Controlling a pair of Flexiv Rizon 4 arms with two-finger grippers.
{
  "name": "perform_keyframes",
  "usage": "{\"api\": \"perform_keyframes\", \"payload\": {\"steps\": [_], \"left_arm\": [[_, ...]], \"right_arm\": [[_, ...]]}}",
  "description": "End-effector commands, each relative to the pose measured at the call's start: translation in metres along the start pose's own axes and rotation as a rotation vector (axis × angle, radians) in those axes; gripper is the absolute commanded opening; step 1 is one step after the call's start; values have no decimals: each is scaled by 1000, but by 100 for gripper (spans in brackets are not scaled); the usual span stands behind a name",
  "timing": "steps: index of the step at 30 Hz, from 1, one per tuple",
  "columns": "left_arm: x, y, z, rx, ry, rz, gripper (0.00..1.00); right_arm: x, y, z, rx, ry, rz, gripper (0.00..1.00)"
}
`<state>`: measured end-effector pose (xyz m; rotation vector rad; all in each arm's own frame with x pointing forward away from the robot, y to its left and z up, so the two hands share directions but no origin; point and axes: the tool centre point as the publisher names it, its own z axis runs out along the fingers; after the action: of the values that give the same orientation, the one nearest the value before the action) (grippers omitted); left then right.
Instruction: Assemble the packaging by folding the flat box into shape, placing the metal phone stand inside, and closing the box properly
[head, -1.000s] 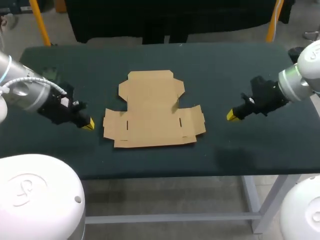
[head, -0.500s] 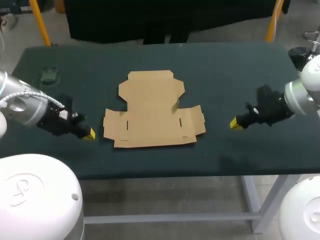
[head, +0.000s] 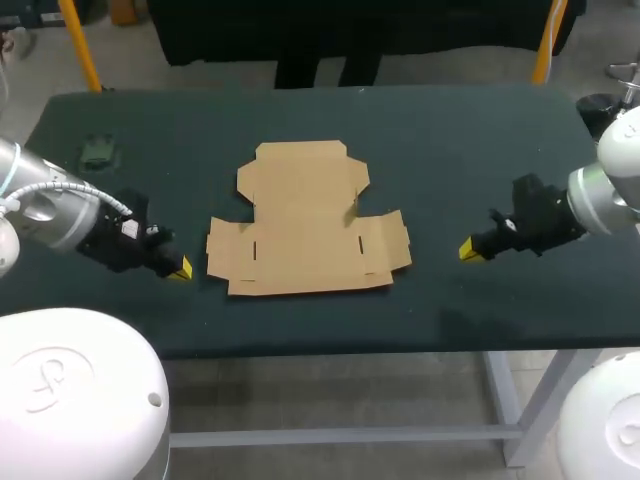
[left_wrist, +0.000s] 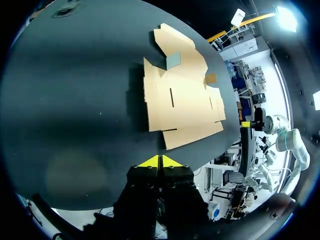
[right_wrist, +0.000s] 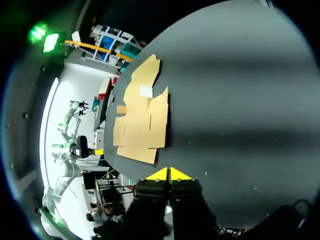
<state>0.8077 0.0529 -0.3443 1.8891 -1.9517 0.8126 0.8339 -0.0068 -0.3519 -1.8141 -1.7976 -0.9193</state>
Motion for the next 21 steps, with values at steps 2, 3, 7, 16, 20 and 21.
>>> {"api": "perform_keyframes", "payload": {"steps": [2, 3, 7, 16, 20, 21], "left_arm": [[-1, -10, 9, -30, 22, 1, 0], [-2, -11, 11, -39, 30, 4, 0], [-5, -15, 22, -62, 52, 3, 0], [-10, -16, 37, -94, 99, 2, 0], [-12, -10, 41, -102, 111, -1, 0], [-12, -7, 41, -103, 112, -1, 0]], "right_arm": [[0, 1, 2, 11, 3, 0, 0], [-1, 2, 6, 22, 7, -5, 0], [-4, 0, 22, 40, 9, 8, 0], [-4, 2, 45, 72, 42, 9, 0], [-2, 0, 52, 80, 34, 6, 0], [-2, -1, 53, 81, 33, 6, 0]]}}
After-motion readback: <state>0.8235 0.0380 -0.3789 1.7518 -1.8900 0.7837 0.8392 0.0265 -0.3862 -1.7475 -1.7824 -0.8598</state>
